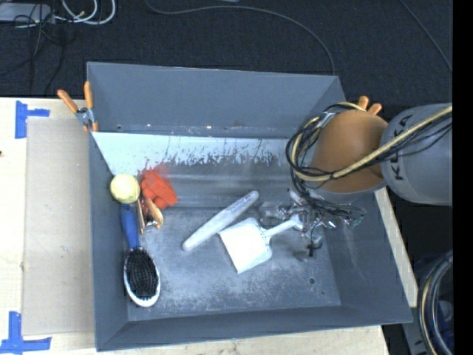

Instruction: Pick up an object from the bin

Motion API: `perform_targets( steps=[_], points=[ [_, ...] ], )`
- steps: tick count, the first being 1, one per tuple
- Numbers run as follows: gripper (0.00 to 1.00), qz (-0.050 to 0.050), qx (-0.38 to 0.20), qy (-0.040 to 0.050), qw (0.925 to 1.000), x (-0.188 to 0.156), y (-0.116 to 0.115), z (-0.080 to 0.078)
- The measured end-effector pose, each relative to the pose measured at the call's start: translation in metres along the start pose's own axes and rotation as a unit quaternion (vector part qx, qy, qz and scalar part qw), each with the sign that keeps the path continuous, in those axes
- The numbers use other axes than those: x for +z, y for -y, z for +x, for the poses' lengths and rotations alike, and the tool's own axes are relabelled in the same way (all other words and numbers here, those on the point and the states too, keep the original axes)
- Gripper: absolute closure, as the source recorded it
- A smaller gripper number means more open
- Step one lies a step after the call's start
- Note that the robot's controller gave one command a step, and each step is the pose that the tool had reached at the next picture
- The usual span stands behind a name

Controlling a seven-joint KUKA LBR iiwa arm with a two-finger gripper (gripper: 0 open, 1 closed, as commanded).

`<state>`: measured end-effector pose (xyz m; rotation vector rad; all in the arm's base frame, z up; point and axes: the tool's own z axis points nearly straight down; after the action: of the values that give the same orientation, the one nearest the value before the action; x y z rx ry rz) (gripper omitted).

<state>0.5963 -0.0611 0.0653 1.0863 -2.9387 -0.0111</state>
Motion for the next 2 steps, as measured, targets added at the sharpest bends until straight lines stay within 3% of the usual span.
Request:
perform_targets(
  steps=[1, 2],
  points=[
    [1.00, 0.003, -0.049, 0.0024, 0.9988, -0.0043, 0.0018, 0.0037],
    [1.00, 0.003, -0.049, 0.0024, 0.9988, -0.0043, 0.0018, 0.0037]
  ],
)
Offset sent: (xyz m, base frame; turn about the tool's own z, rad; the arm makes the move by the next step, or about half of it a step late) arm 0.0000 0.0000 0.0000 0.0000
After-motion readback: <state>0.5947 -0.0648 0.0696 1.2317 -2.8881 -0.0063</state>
